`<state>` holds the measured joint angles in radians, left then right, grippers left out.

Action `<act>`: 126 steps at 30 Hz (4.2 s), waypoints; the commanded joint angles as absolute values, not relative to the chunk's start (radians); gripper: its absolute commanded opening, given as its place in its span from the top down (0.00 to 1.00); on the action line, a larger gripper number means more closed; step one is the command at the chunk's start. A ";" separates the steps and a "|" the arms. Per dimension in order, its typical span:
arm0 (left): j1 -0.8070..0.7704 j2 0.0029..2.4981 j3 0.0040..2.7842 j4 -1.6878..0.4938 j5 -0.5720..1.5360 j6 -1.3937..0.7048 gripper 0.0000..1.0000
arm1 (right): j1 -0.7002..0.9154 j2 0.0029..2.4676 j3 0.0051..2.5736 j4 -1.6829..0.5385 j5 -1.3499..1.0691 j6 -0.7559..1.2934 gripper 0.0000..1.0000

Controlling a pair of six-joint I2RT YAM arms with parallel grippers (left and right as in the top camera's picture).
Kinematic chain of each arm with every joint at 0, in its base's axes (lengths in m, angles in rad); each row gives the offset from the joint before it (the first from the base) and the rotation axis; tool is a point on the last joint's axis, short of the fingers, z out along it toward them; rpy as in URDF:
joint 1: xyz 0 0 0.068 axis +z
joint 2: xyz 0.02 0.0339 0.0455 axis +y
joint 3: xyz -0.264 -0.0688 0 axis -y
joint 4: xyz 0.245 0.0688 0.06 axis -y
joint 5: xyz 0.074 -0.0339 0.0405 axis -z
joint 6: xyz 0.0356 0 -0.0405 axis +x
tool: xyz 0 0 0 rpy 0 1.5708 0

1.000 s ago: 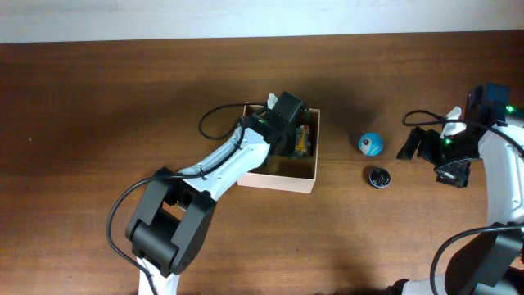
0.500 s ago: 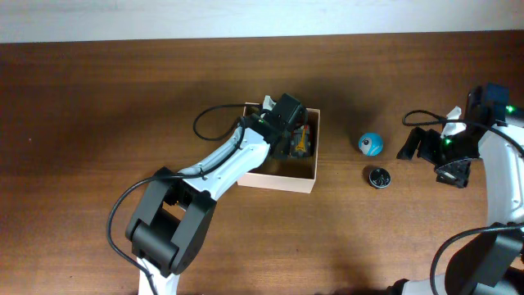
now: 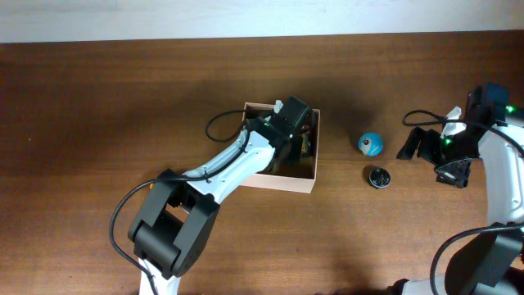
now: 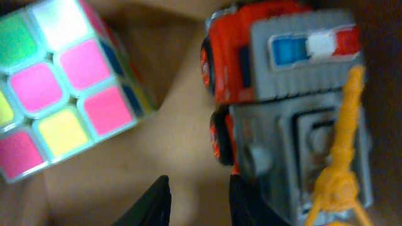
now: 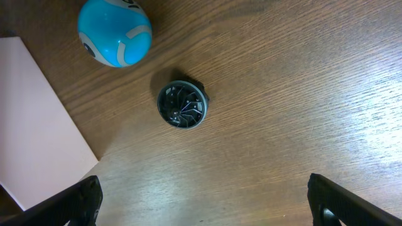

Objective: Pack container

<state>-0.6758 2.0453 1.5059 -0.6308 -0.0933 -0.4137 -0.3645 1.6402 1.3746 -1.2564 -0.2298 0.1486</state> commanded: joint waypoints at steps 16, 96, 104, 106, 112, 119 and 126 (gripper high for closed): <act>-0.675 2.053 1.519 -0.597 -0.263 -0.399 0.63 | -0.368 1.644 1.390 -1.257 -0.235 0.139 0.01; -0.641 2.136 1.557 -0.526 -0.135 -0.373 0.70 | -0.368 1.644 1.390 -1.256 -0.235 0.139 0.01; -0.640 2.136 1.558 -0.530 -0.150 -0.368 0.69 | -0.368 1.644 1.390 -1.256 -0.235 0.139 0.01; -0.640 2.136 1.558 -0.540 -0.154 -0.369 0.69 | -0.368 1.644 1.390 -1.256 -0.235 0.139 0.01; -0.640 2.132 1.560 -0.546 -0.184 -0.355 0.65 | -0.368 1.644 1.390 -1.256 -0.235 0.139 0.01; -0.640 2.069 1.624 -0.615 -0.204 -0.316 0.59 | -0.368 1.644 1.390 -1.256 -0.235 0.139 0.01; -0.641 1.911 1.700 -0.712 -0.207 -0.292 0.47 | -0.368 1.644 1.390 -1.256 -0.235 0.139 0.01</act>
<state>-0.6392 2.0262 1.6451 -0.6979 -0.1909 -0.3222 -0.3645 1.6402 1.3746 -1.2564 -0.2298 0.1486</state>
